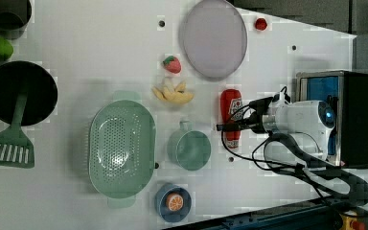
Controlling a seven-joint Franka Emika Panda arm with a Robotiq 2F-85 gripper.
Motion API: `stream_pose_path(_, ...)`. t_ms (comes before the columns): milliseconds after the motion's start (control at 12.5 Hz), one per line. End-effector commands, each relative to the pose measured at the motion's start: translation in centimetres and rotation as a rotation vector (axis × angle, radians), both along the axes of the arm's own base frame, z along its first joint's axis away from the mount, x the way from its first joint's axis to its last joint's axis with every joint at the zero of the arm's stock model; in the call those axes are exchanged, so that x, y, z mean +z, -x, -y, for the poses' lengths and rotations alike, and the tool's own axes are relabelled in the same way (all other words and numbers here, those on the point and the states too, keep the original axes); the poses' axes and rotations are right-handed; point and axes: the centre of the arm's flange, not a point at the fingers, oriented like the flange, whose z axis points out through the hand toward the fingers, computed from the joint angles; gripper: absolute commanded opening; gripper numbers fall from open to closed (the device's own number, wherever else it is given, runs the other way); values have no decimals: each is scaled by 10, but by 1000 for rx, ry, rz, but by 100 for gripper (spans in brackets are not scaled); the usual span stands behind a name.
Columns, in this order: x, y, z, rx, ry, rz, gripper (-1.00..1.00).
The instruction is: Pick Ketchup from the table and place it in strainer.
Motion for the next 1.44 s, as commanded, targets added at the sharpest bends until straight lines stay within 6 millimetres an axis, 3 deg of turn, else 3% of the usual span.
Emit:
stream_pose_path(80,27,-24,6,24,3,100,43)
stream_pose_path(160,29,-25,5,25,3,104,23)
stream_pose_path(320,40,-28,5,24,6,119,23)
stream_pose_path(480,69,-36,8,9,16,121,23)
stream_pose_path(640,114,-38,9,-7,32,83,23)
stream_pose_path(960,232,-43,3,-35,66,87,23)
stream_pose_path(1200,306,-35,-22,-139,92,77,23)
stream_pose_path(1440,338,-25,-78,-178,96,84,23)
